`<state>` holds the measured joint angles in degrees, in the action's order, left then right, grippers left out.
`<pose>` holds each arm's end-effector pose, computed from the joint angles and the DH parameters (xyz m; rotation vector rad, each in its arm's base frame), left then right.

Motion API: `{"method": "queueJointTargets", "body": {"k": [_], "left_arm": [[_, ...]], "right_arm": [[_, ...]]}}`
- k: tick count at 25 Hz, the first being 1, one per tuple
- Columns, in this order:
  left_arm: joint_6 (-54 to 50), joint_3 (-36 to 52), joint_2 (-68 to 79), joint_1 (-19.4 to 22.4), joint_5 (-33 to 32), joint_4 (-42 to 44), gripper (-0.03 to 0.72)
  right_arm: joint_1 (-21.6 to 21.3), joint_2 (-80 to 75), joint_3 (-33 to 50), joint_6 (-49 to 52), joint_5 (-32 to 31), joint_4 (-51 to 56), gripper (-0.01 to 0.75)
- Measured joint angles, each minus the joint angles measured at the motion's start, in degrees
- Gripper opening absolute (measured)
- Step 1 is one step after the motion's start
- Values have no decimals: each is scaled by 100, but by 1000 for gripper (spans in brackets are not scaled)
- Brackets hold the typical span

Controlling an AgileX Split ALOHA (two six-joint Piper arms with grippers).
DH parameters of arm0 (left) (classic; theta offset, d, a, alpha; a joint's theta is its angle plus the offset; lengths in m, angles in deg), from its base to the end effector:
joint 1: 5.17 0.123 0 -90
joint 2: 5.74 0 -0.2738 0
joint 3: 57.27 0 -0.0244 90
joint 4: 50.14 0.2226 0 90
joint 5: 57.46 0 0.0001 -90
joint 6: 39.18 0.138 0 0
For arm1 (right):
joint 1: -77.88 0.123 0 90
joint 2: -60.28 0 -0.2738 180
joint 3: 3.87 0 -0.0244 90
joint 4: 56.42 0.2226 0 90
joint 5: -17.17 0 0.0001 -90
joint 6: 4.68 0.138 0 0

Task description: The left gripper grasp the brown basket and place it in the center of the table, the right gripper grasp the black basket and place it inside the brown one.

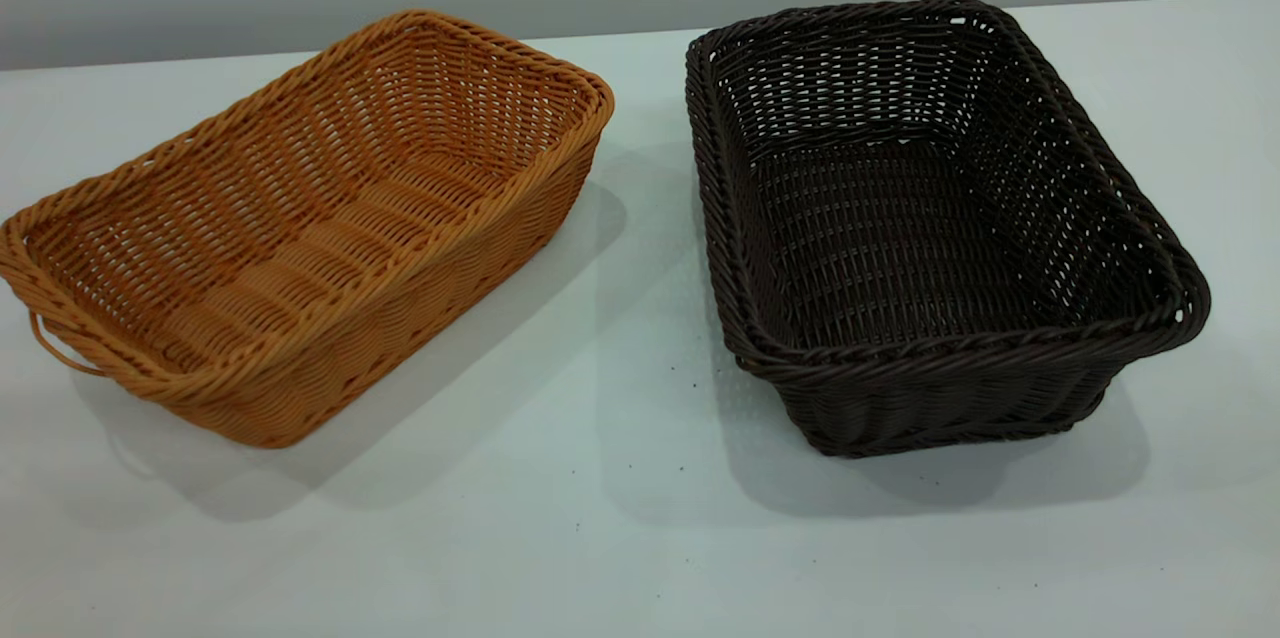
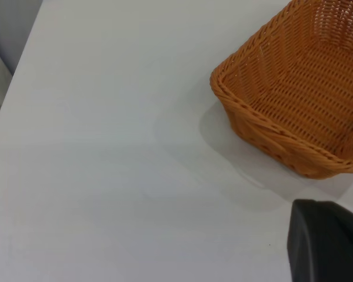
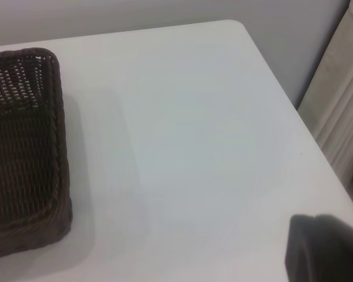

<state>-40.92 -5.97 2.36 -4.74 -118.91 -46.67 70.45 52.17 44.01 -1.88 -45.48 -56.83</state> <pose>0.0264 0.0075 0.2252 -0.0412 2.1078 0.0597 0.0206 -0.0036 0.2401 0.1852 2.0629 -0.0582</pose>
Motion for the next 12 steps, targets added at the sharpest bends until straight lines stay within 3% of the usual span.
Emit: {"method": "queueJointTargets", "body": {"k": [7,12], "left_arm": [[99,-56,0,0,22,-89,-1],[877,-420,125,0,495,-881,-1]], "right_arm": [[0,0,0,7,25,520,0],[0,-41,5,-111,78,1230,38]]}}
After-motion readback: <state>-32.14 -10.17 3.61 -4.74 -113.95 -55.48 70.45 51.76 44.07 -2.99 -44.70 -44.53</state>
